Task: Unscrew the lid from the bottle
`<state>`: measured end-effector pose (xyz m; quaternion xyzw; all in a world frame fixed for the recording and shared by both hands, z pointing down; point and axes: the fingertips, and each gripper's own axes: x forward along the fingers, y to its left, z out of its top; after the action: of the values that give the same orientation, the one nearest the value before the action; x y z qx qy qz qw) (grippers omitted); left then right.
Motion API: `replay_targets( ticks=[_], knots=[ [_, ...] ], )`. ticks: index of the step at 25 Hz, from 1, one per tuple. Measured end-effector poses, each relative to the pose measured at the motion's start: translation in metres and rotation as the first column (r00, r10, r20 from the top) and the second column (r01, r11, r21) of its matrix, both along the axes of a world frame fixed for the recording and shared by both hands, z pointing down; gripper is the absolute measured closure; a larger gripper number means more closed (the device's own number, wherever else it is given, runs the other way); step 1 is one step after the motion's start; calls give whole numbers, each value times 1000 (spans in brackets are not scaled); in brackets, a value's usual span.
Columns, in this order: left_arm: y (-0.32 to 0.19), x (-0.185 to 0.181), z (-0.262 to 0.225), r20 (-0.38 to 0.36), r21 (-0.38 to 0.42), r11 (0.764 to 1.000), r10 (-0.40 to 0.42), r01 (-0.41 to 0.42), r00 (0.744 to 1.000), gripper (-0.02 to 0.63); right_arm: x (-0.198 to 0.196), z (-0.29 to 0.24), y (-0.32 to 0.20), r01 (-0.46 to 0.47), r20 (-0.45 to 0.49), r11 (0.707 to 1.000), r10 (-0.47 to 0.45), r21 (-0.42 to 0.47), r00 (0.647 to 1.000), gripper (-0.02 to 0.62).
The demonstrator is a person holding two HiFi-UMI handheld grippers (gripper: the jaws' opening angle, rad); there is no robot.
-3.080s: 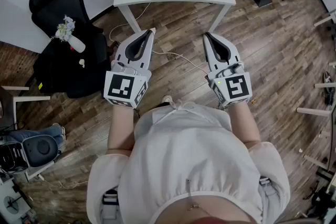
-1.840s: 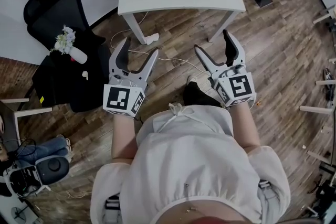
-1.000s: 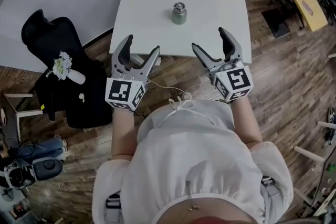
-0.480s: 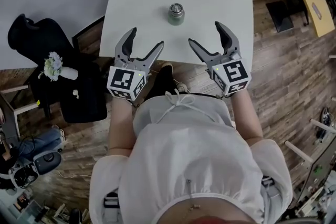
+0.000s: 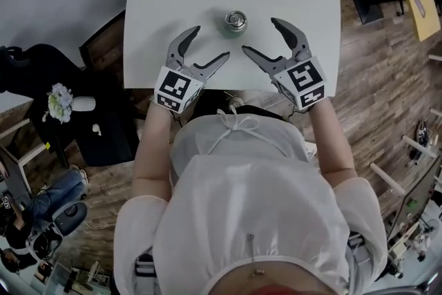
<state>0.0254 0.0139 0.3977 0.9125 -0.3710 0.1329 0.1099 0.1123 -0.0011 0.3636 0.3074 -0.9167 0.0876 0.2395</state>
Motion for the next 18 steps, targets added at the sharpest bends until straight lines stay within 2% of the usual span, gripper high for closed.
replay_targets(
  ticks=[3,7,13,16,18],
  knots=[
    [-12,11,25,37,1,995,100,-100,994,210,-9,21,-8,43,-60,998,-45,-50,997,220],
    [-29,24,47,52,-12,972,235,-235,971,207,-22,43,-22,73,-127,991,-87,-113,988,238],
    [-40,44,70,59,-49,910,413,-411,909,207,-33,57,-31,116,-180,970,-156,-215,971,245],
    [-42,52,80,76,-62,877,480,-476,874,209,-37,62,-32,153,-239,952,-219,-265,946,262],
    [-43,56,85,88,-72,866,500,-495,861,209,-39,65,-31,175,-279,940,-259,-294,924,265]
  ],
)
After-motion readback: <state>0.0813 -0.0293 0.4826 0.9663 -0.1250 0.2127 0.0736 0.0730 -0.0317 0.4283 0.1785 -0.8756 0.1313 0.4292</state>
